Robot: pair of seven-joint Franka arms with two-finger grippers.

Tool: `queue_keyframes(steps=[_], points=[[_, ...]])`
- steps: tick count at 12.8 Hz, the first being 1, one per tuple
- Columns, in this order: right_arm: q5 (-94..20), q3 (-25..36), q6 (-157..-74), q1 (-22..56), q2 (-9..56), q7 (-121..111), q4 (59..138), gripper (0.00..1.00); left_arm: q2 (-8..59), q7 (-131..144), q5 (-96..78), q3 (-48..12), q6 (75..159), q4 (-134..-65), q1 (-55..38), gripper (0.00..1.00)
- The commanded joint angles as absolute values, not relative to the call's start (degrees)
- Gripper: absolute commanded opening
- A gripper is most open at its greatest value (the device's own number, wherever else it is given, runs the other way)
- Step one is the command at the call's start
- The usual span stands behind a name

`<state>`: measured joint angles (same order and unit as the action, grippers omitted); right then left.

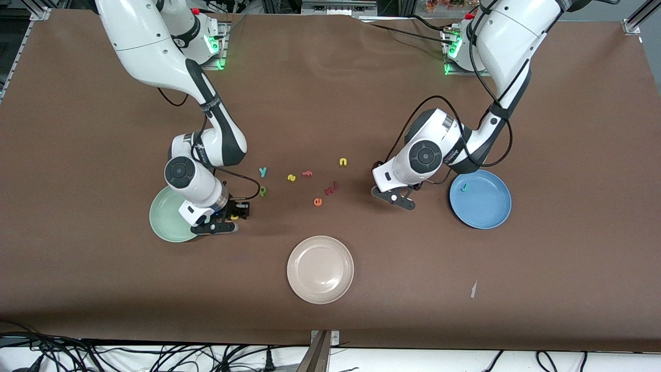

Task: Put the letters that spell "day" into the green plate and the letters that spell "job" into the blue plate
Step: 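Grasp the yellow a with the right gripper while the left gripper reaches letters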

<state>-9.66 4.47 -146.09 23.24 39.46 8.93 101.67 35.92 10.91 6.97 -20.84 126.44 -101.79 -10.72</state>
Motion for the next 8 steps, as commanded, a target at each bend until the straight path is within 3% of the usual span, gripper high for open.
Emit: queue_keyframes(steps=[1,2,6,8], points=[[-10.02,4.39,-147.13,23.73,38.32,8.88,103.97,0.35,37.0,12.74,13.43,-21.0,128.84,-102.74,-10.99,0.92],[-10.02,4.39,-147.13,23.73,38.41,8.79,103.97,0.31,37.18,13.27,13.97,-21.01,129.11,-102.83,-10.99,0.92],[-9.15,4.39,-144.34,23.47,35.35,7.82,103.89,0.29,38.14,13.36,13.97,-21.09,132.98,-104.15,-10.9,0.9],[-5.12,4.39,-138.02,22.24,30.78,7.56,103.71,0.29,38.23,13.36,13.97,-21.01,132.98,-104.15,-10.99,0.74]])
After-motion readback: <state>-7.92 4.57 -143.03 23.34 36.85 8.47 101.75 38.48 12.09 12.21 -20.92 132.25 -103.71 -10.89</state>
